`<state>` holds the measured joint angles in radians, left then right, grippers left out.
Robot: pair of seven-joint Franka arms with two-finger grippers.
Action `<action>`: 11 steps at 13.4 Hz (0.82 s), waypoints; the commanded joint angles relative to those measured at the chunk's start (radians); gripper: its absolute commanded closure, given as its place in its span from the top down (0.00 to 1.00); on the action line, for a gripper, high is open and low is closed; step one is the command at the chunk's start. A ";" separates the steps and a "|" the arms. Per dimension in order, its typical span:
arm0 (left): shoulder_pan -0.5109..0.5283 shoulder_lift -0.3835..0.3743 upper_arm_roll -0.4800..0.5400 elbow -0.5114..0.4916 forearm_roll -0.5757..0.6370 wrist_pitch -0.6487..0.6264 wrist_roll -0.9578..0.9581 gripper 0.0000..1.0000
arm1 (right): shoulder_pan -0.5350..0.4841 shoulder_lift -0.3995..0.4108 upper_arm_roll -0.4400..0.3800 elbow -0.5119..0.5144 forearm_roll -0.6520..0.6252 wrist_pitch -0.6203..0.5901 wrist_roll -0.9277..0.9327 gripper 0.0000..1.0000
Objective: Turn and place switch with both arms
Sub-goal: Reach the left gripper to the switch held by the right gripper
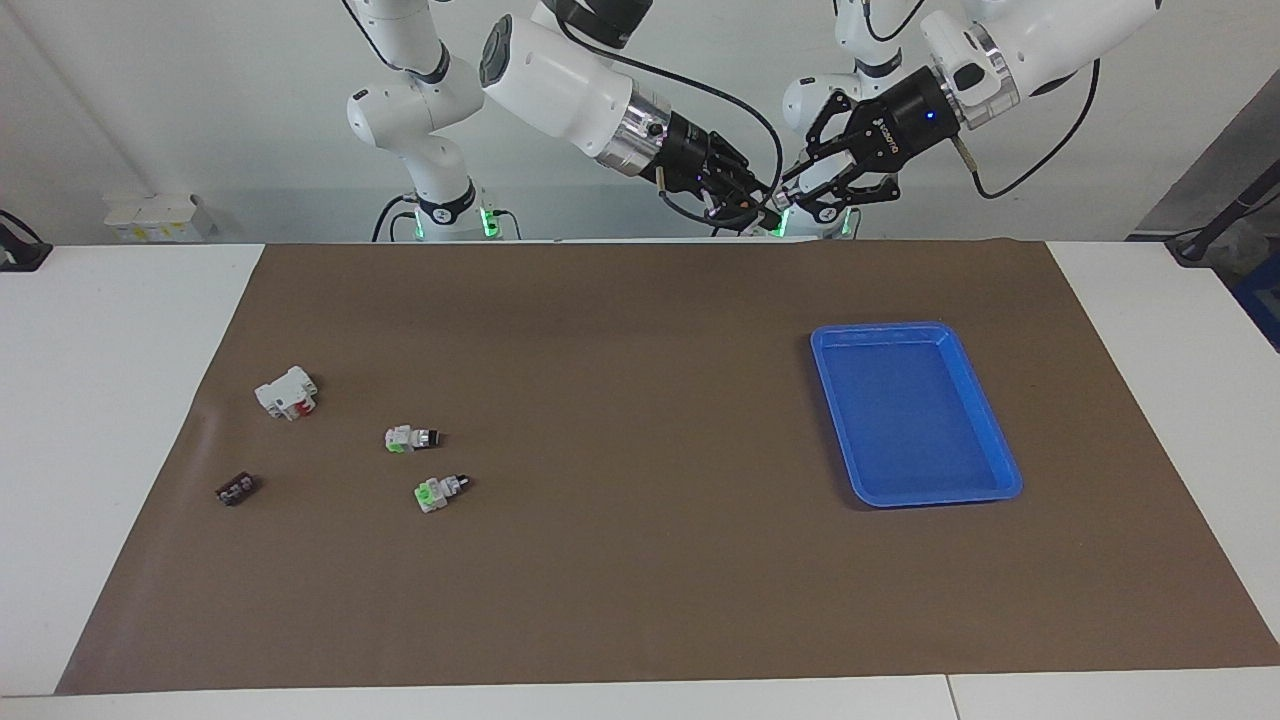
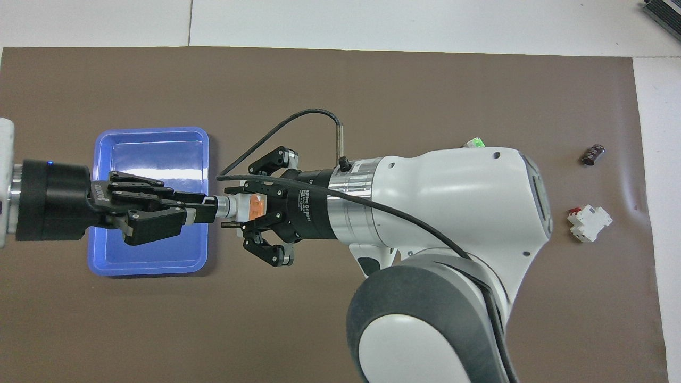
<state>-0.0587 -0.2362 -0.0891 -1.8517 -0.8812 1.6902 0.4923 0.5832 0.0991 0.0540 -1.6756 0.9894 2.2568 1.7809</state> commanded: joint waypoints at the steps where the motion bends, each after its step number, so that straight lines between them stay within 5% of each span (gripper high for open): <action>1: -0.001 -0.026 -0.006 -0.034 -0.015 0.020 0.014 0.34 | -0.002 0.004 0.003 0.007 -0.003 0.001 0.002 0.00; 5: -0.001 -0.023 -0.017 -0.030 -0.012 0.037 0.014 0.13 | -0.002 0.004 0.003 0.007 -0.003 0.001 0.002 0.00; 11: 0.002 -0.025 -0.017 -0.030 -0.015 0.045 -0.014 0.00 | -0.002 0.004 0.001 0.007 -0.003 0.003 0.002 0.00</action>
<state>-0.0579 -0.2361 -0.0959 -1.8546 -0.8786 1.7055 0.4912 0.5823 0.0987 0.0505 -1.6758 0.9885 2.2571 1.7809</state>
